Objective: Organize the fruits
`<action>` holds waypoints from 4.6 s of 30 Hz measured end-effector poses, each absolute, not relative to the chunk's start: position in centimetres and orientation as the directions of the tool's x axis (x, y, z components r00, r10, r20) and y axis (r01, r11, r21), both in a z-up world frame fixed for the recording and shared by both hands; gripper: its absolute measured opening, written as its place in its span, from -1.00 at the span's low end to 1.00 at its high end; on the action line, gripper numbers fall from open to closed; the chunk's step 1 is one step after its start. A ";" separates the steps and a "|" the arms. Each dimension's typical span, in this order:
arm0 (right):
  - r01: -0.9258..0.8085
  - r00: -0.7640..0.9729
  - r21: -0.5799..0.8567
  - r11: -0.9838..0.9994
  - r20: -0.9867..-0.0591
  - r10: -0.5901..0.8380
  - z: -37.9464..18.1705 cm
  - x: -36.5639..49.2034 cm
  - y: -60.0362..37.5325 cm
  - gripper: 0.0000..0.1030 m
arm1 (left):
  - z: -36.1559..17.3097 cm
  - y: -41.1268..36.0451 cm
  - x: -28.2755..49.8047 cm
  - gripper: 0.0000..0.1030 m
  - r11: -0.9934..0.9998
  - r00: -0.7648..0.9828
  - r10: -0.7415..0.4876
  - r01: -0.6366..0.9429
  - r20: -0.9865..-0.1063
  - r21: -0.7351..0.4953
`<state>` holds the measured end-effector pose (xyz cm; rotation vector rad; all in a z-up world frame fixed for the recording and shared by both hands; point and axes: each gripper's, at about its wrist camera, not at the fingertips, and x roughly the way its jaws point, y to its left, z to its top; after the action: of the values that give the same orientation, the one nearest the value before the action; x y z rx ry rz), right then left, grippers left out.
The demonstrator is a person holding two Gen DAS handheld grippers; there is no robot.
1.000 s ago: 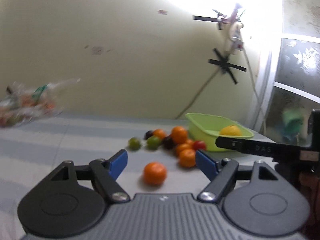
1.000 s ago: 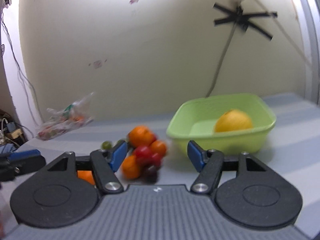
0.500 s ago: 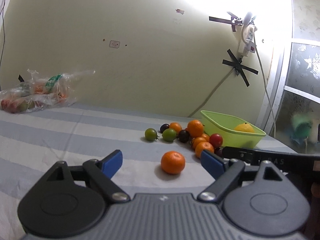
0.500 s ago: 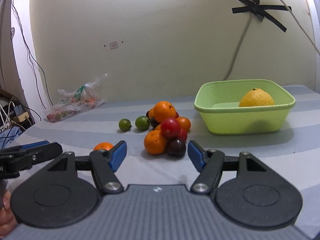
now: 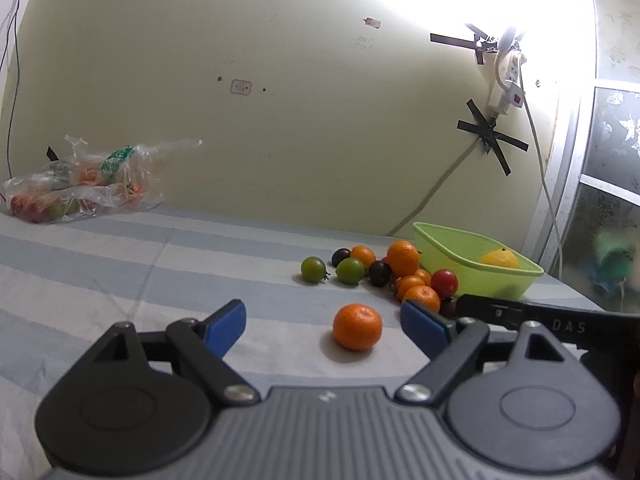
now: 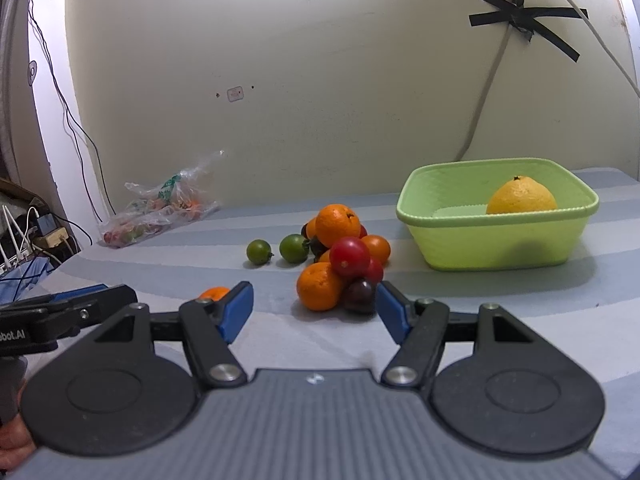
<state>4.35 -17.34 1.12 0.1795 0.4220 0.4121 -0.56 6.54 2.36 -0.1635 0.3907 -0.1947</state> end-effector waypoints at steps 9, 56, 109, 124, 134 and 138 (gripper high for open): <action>-0.350 0.831 0.252 0.902 -0.360 0.423 1.1 4.4 -17.4 0.35 | 2.4 6.6 -0.6 0.46 0.970 0.906 -0.214 0.153 -0.365 -0.188; -0.338 0.830 0.280 0.899 -0.361 0.424 1.2 4.3 -17.5 0.36 | 2.3 6.7 -0.6 0.44 0.971 0.908 -0.198 0.131 -0.368 -0.199; -0.321 0.836 0.306 0.896 -0.354 0.420 1.2 4.1 -17.8 0.45 | 2.1 6.8 -0.3 0.33 0.969 0.906 -0.201 0.129 -0.373 -0.209; -0.321 0.836 0.307 0.896 -0.354 0.420 1.2 4.1 -17.8 0.45 | 2.1 6.8 -0.3 0.33 0.969 0.906 -0.201 0.129 -0.373 -0.209; -0.322 0.835 0.311 0.894 -0.353 0.423 1.3 4.0 -17.7 0.45 | 2.1 6.8 -0.3 0.33 0.969 0.906 -0.201 0.129 -0.373 -0.210; -0.326 0.833 0.309 0.893 -0.353 0.426 1.4 3.9 -17.7 0.44 | 2.2 6.8 -0.3 0.33 0.969 0.905 -0.203 0.130 -0.373 -0.212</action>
<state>3.90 -17.72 1.36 0.2411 0.4284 0.4027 -0.31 6.85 2.17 -0.1843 0.4035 -0.1726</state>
